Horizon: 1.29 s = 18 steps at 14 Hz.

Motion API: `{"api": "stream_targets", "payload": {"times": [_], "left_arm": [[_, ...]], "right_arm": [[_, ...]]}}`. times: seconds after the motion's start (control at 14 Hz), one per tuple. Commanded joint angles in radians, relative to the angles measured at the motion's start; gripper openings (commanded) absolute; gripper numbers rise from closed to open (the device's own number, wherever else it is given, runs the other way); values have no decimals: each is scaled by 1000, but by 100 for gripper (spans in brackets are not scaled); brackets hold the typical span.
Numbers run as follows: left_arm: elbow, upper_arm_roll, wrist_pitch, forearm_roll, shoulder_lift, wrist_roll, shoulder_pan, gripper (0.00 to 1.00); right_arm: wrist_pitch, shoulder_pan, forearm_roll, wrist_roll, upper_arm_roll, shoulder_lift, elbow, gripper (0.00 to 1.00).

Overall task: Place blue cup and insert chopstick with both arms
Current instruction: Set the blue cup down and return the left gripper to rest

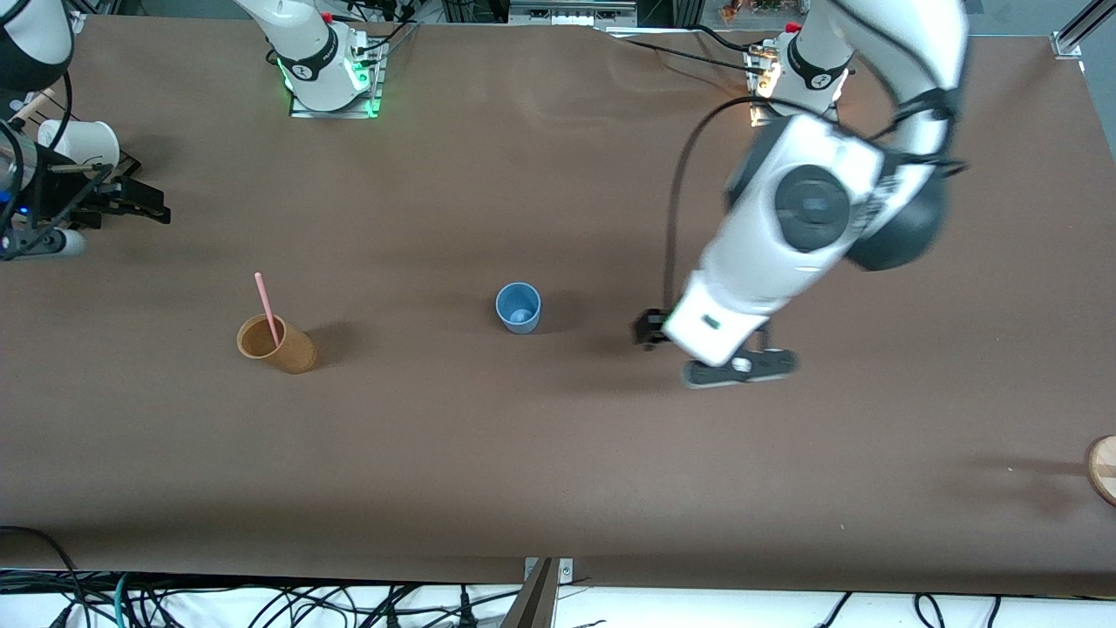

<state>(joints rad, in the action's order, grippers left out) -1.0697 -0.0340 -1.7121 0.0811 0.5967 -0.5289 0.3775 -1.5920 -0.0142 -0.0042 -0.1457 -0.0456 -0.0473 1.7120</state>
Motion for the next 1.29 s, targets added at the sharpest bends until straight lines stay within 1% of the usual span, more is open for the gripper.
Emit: {"api": "stream_targets", "payload": {"times": [0.0,0.14,0.36,0.64,0.71,0.86,1.0,1.21], "left_arm": [[-93,-11,77,32,-119,172,-104,100],[-95,-11,127,31,-150,289,-172,100],[-102,-11,181,32,-189,369,-271,100],[-173,-11,232,32,-287,486,-412,100],[-196,-11,241,31,-311,524,-442,100],[-222,-6,247,28,-357,543,-471,100],[-295,-3,269,22,-400,544,-485,100],[-325,-3,296,22,-428,547,-493,100]], "right_arm": [[18,-4,7,-6,4,-13,-25,100],[18,-4,9,11,3,-17,-23,100],[20,-3,9,46,6,-17,-23,100],[40,2,15,110,7,-32,-18,100],[40,20,15,147,7,-37,-17,100],[40,37,13,265,7,-39,-18,100],[26,40,15,304,7,-60,-20,99],[-14,42,42,380,7,-106,-22,99]]}}
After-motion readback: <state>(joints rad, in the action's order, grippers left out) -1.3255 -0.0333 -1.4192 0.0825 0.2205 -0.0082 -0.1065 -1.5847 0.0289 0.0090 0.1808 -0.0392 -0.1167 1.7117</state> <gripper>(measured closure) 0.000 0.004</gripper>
